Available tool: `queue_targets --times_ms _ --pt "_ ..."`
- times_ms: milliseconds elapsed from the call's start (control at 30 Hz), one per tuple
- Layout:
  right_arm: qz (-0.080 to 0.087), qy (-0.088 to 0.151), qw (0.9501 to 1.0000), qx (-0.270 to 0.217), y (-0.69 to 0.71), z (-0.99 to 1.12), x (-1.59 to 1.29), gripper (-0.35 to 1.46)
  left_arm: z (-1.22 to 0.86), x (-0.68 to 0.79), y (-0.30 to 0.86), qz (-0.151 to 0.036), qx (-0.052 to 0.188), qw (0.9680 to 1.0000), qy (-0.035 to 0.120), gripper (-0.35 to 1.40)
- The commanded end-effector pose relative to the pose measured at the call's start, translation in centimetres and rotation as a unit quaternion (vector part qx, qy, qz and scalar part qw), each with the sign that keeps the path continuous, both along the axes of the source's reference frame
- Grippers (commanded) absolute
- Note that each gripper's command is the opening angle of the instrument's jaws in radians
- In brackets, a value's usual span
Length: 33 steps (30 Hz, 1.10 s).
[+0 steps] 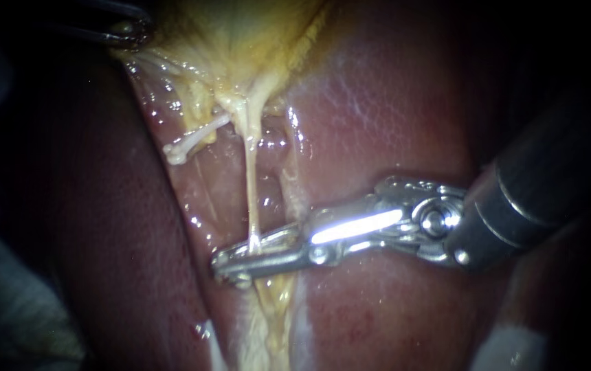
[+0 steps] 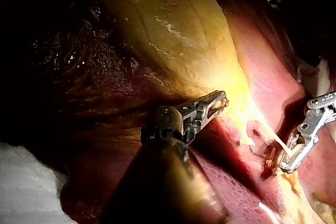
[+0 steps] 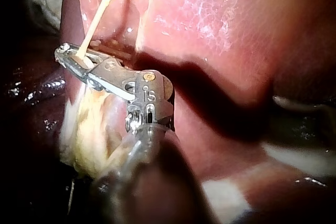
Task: Going back first clip right tube
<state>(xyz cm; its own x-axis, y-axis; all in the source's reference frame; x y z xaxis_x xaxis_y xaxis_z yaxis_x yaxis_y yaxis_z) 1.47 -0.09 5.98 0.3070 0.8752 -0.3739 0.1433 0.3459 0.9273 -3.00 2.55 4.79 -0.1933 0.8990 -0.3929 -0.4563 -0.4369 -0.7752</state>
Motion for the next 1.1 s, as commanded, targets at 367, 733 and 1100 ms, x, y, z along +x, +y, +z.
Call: queue_targets --times_ms 367,733,1100 --pt "0.003 -0.036 0.9957 -0.086 0.02 0.23 0.07 0.44 0.02 0.0 -0.01 0.0 -0.001 1.0 0.0 -0.35" --pt "0.035 -0.1 0.9787 -0.176 0.12 0.32 -0.16 0.49 0.06 -0.01 -0.04 -0.001 -0.002 1.0 0.001 -0.35" --pt "-0.001 -0.084 0.9358 -0.342 0.17 -0.27 -0.7 0.49 0.11 -0.01 -0.07 -0.001 -0.004 1.0 0.001 -0.35"
